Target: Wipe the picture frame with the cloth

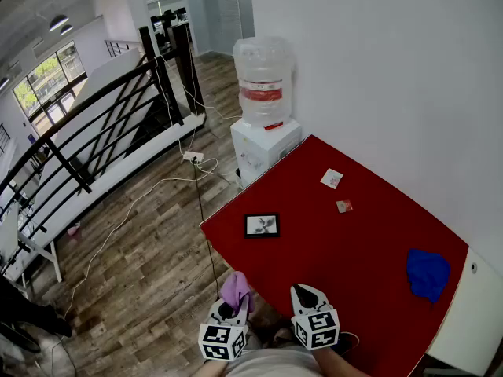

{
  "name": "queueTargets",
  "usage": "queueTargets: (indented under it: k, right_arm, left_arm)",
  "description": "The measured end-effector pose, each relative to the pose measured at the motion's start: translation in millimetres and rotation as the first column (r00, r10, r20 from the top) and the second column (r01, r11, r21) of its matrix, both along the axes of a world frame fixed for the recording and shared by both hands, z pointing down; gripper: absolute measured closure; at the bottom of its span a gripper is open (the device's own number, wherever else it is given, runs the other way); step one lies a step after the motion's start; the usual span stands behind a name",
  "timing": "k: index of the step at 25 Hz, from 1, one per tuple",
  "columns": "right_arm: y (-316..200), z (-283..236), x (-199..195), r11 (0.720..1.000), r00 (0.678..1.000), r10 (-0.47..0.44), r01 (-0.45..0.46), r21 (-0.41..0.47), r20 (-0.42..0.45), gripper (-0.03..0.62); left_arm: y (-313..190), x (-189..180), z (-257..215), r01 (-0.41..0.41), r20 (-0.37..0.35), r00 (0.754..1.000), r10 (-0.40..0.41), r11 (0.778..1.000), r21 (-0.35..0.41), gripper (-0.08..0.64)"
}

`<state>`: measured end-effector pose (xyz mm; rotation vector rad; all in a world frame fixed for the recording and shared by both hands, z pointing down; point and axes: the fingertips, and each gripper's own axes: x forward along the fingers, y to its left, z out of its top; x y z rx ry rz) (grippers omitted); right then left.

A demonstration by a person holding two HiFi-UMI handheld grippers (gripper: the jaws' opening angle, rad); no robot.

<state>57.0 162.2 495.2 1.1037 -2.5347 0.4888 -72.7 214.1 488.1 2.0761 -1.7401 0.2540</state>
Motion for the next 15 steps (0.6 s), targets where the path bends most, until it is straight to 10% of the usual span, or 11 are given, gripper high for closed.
queueTargets:
  k: [15]
  right_arm:
    - [-95.8, 8.0, -65.9, 0.994, 0.994, 0.106, -0.106, -0.014, -0.015, 0.588]
  left_arm:
    - [-108.2, -67.9, 8.7, -0.118, -0.013, 0.993, 0.118, 0.993, -0.004, 0.506]
